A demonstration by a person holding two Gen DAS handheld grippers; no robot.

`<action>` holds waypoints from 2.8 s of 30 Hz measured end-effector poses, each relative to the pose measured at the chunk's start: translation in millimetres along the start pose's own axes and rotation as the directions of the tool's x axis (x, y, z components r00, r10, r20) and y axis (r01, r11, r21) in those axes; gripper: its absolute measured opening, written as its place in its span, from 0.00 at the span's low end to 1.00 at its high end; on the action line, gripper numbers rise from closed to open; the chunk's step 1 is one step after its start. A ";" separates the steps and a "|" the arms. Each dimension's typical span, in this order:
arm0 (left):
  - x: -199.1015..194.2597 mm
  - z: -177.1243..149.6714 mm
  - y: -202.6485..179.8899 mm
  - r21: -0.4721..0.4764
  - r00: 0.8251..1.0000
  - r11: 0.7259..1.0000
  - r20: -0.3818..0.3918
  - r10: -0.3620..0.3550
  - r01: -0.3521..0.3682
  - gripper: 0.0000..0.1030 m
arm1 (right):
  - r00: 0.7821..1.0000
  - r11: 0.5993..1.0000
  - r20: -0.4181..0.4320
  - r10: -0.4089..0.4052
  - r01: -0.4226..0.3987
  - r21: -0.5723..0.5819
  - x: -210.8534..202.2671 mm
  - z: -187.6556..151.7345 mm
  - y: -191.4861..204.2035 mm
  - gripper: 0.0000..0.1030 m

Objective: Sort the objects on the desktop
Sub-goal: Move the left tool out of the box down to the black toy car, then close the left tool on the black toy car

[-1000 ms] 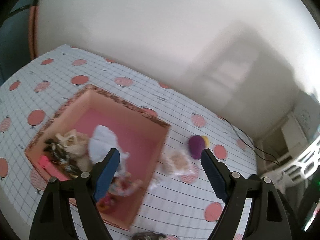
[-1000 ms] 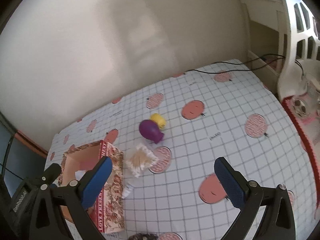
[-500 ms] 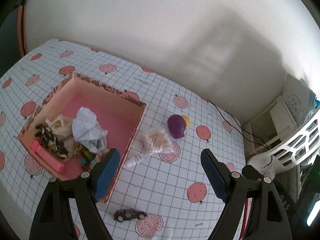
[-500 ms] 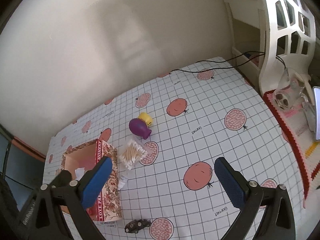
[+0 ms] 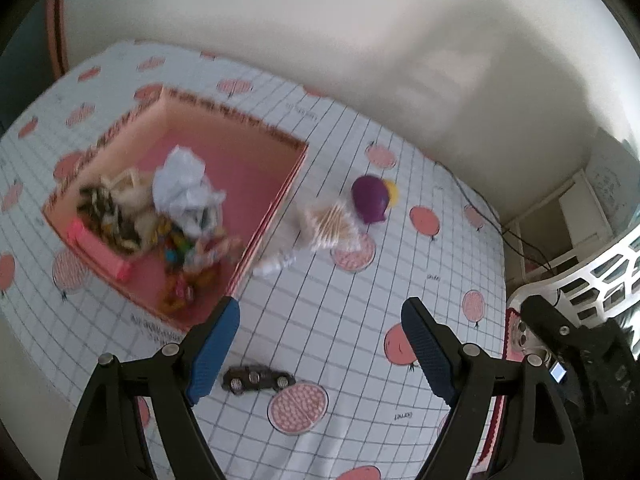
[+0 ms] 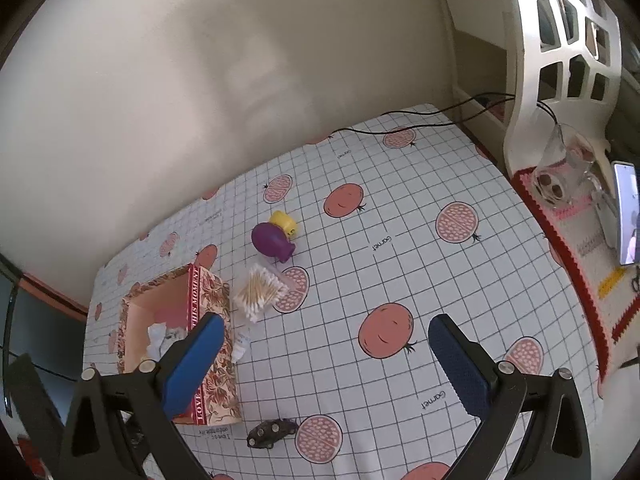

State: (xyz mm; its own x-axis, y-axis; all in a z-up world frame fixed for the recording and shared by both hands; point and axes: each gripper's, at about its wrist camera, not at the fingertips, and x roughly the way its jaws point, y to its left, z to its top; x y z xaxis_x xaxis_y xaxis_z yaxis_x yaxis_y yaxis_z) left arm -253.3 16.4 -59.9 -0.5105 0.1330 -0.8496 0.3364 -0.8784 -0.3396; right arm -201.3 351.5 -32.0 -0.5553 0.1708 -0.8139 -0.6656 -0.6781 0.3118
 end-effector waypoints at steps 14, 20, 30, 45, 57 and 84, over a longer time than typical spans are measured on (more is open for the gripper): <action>42.8 -33.1 10.2 -0.026 0.987 0.995 -0.127 0.096 -0.100 0.81 | 0.994 0.998 -0.097 -0.042 0.047 0.043 37.2 -22.1 -7.3 1.00; 71.3 -49.7 14.5 -0.008 0.972 0.991 -0.193 0.132 -0.136 0.81 | 0.983 0.992 -0.160 -0.090 0.103 0.075 66.9 -37.5 -21.2 1.00; 88.5 -63.2 25.8 -0.020 0.962 0.985 -0.220 0.164 -0.172 0.81 | 0.966 0.981 -0.228 -0.121 0.151 0.119 86.7 -49.6 -40.5 1.00; 98.4 -73.3 33.9 -0.023 0.943 0.975 -0.261 0.207 -0.221 0.81 | 0.964 0.984 -0.237 -0.120 0.147 0.100 91.0 -50.2 -36.3 1.00; 97.9 -77.3 32.6 -0.006 0.943 0.974 -0.252 0.219 -0.228 0.74 | 0.962 0.985 -0.245 -0.120 0.147 0.093 95.9 -49.0 -39.8 1.00; 95.3 -78.5 14.2 0.040 0.954 0.982 -0.234 0.187 -0.183 0.74 | 0.975 0.993 -0.206 -0.083 0.098 0.064 98.3 -45.3 -26.3 1.00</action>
State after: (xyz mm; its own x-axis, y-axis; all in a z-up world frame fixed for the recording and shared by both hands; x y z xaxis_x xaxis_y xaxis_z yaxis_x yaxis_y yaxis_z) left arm -235.0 52.6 -177.4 -0.2386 0.0697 -0.9686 0.3927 -0.9053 -0.1619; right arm -215.9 353.7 -142.4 -0.3837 0.0751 -0.9204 -0.7469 -0.6114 0.2614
